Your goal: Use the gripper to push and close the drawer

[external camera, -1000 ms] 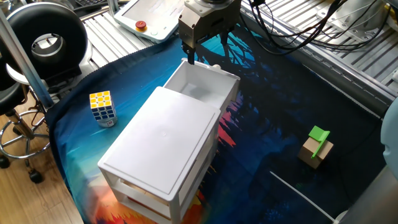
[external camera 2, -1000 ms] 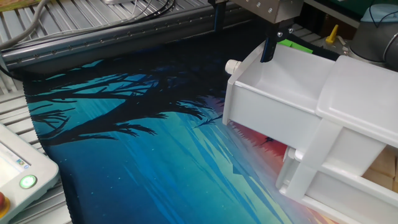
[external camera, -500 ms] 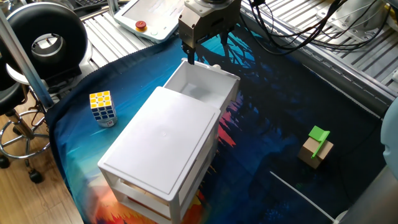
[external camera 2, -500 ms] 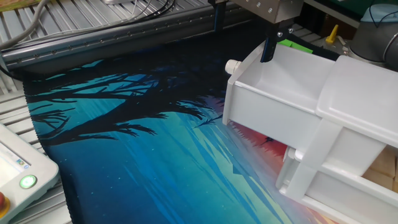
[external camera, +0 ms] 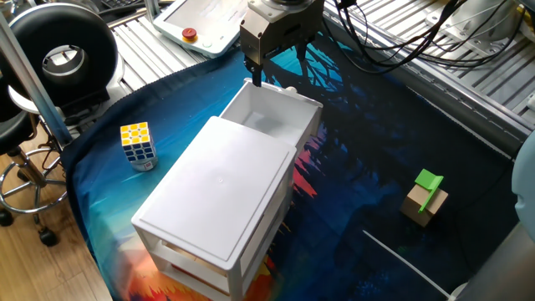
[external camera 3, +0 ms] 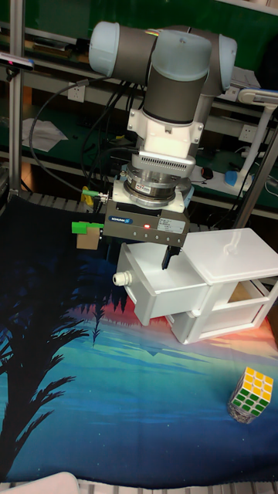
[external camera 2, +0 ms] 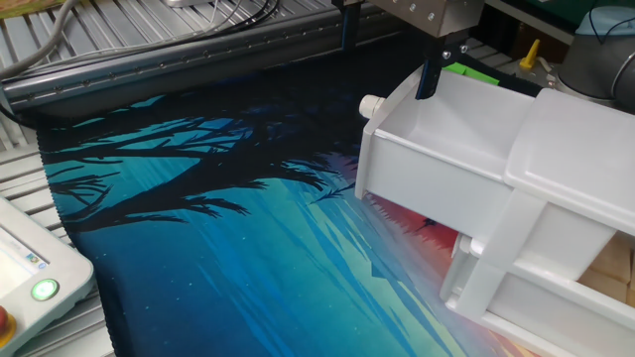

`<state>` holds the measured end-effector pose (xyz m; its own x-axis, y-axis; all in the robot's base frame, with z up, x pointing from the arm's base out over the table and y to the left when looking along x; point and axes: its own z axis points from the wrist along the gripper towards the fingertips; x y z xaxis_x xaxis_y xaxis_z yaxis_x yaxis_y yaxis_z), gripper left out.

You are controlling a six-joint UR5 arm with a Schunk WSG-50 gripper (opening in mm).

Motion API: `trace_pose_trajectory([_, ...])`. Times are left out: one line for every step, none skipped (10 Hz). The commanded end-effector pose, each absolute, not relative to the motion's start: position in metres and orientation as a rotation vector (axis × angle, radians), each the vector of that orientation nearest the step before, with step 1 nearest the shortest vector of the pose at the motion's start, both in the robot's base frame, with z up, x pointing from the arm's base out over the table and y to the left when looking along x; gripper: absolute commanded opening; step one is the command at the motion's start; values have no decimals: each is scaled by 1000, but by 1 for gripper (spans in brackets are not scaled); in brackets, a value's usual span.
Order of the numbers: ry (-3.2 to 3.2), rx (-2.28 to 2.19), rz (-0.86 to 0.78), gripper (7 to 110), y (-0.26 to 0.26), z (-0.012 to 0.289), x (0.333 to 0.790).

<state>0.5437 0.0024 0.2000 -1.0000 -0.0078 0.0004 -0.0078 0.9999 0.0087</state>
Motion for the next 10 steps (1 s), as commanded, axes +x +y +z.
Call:
trace_pose_trajectory([-3175, -175, -83, 109, 15, 200, 555])
trace_pose_trajectory([-3175, -178, -83, 7, 15, 200, 555])
trace_pose_trajectory([-3175, -180, -81, 7, 15, 200, 555])
trace_pose_trajectory([-3175, -180, -81, 7, 15, 200, 555])
trace_pose_trajectory([-3173, -178, -81, 7, 15, 200, 554])
trace_pose_trajectory([-3171, -173, -80, 7, 15, 200, 554])
trace_pose_trajectory([-3169, -150, -75, 7, 14, 200, 553])
trace_pose_trajectory([-3162, -79, -70, 7, 14, 203, 549])
trace_pose_trajectory([-3153, 16, -23, 7, 7, 206, 546])
trace_pose_trajectory([-3146, 125, 33, 7, -1, 208, 544])
